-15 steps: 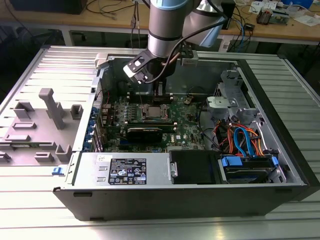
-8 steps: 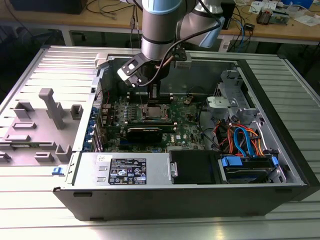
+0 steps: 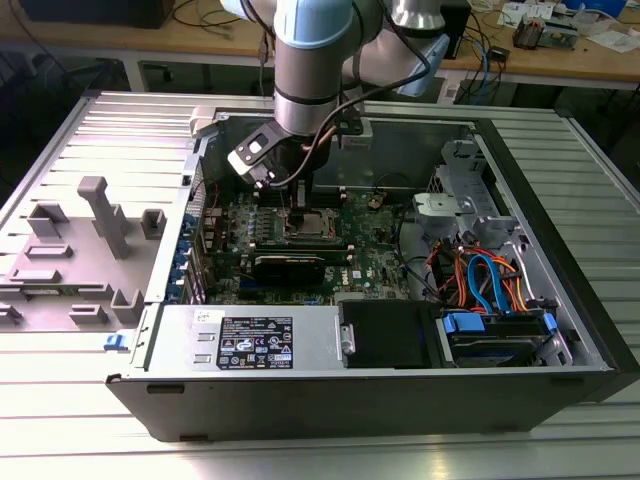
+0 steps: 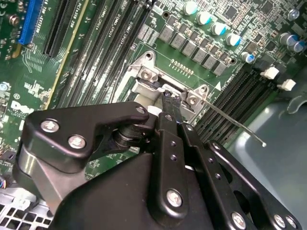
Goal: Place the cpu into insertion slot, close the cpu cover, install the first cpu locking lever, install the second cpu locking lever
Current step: 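Close the cpu cover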
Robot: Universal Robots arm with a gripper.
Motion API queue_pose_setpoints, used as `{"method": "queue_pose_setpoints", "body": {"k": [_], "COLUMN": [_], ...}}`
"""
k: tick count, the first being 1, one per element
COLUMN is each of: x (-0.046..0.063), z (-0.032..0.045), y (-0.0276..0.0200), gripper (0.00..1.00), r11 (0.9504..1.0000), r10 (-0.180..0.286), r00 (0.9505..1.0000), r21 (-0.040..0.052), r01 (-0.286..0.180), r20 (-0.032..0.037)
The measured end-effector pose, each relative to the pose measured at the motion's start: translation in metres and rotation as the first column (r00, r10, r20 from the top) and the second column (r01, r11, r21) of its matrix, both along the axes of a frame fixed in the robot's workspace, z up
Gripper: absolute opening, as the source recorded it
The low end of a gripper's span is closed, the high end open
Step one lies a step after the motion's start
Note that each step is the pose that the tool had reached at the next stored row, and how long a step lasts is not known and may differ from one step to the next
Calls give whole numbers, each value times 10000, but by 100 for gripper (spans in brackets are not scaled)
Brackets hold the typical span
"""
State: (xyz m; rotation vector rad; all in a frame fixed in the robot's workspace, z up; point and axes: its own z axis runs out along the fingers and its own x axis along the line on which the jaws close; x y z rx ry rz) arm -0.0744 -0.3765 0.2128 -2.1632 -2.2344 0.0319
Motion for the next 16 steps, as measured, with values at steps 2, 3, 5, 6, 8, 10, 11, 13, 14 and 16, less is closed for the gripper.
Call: {"method": "queue_pose_setpoints", "body": {"k": [2, 3, 5, 6, 8, 10, 11, 13, 14, 16], "x": [-3, -3, -4, -4, -4, -4, -4, -4, -4, 14], "z": [-24, -33, -55, -61, -61, -50, -28, 13, 22, 23], "y": [0, 0, 0, 0, -1, 1, 1, 0, 0, 0], "gripper": [11, 11, 11, 11, 11, 11, 11, 11, 11, 11], "r11": [10000, 10000, 10000, 10000, 10000, 10000, 10000, 10000, 10000, 10000], "r10": [1, 1, 1, 0, 0, 0, -1, -1, 0, 0], "r00": [10000, 10000, 10000, 10000, 10000, 10000, 10000, 10000, 10000, 10000], "r21": [0, 1, 0, -2, -3, 3, 2, 0, 1, -1], "r01": [-1, -1, -1, 0, 0, 0, 1, 1, 0, 0], "r20": [-1, 0, 0, -2, -3, 2, 1, -1, 1, 0]}}
